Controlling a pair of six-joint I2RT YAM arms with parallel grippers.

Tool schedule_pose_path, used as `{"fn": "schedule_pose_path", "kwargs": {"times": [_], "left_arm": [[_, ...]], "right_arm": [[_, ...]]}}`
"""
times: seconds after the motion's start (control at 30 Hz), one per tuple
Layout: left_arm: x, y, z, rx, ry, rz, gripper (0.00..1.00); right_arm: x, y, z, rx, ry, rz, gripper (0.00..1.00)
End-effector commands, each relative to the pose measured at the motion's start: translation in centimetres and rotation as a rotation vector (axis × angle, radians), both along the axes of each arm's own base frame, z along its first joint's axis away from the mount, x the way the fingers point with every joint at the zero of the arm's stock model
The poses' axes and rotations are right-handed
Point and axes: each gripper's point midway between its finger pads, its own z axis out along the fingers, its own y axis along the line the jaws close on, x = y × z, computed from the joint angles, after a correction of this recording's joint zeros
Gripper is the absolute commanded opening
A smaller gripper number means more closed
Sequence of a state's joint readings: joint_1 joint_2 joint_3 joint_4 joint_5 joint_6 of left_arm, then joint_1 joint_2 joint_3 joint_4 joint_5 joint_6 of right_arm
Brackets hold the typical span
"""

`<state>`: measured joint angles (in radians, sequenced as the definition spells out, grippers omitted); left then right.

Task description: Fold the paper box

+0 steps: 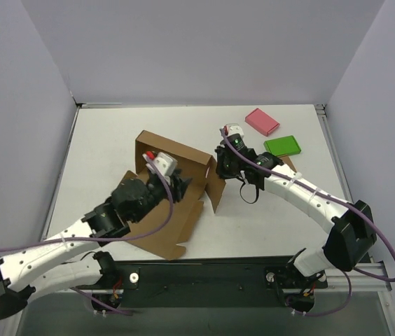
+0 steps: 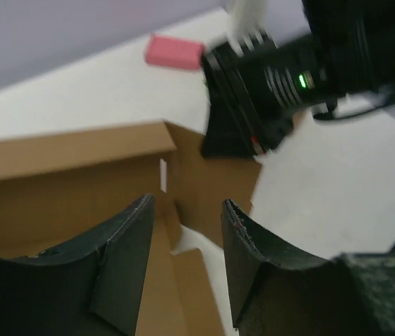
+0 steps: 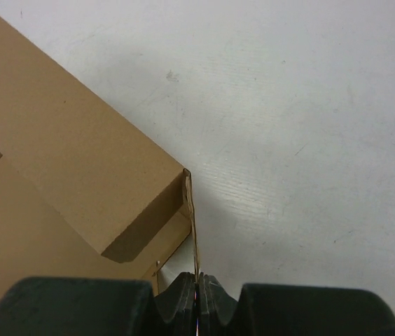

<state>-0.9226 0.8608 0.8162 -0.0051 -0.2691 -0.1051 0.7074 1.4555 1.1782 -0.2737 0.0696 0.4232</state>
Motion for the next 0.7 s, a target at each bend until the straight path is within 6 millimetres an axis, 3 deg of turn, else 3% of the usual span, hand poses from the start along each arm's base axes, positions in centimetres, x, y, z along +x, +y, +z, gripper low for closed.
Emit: {"fn": "schedule_pose_path", "kwargs": {"times": [0.0, 0.13, 0.27, 0.37, 0.5, 0.67], "left_arm": [[-2.2, -5.0, -8.8, 0.0, 0.171, -0.027, 0.52], [-4.0, -7.1, -14.9, 0.03, 0.279, -0.074, 0.49], [-4.4, -7.6, -16.7, 0.008, 0.313, -0.084, 0.47], [-4.5, -7.0, -16.1, -0.016, 0.296, -0.087, 0.47], [-4.6, -6.1, -13.8, -0.076, 0.259, -0.095, 0.51], [-2.0, -2.7, -16.9, -0.09, 0.349, -0.003, 0.49]], "right_arm": [[0.4, -0.9, 0.3, -0.024, 0.01, 0.002, 0.0], [0.6, -1.2, 0.7, -0.016, 0.012, 0.021, 0.0], [1.0, -1.8, 1.0, 0.005, 0.021, 0.038, 0.0], [1.2, -2.3, 1.0, -0.006, 0.02, 0.05, 0.0], [1.5, -2.8, 1.0, -0.019, 0.014, 0.065, 0.0], [1.6, -3.0, 1.0, -0.03, 0.013, 0.08, 0.0]]}}
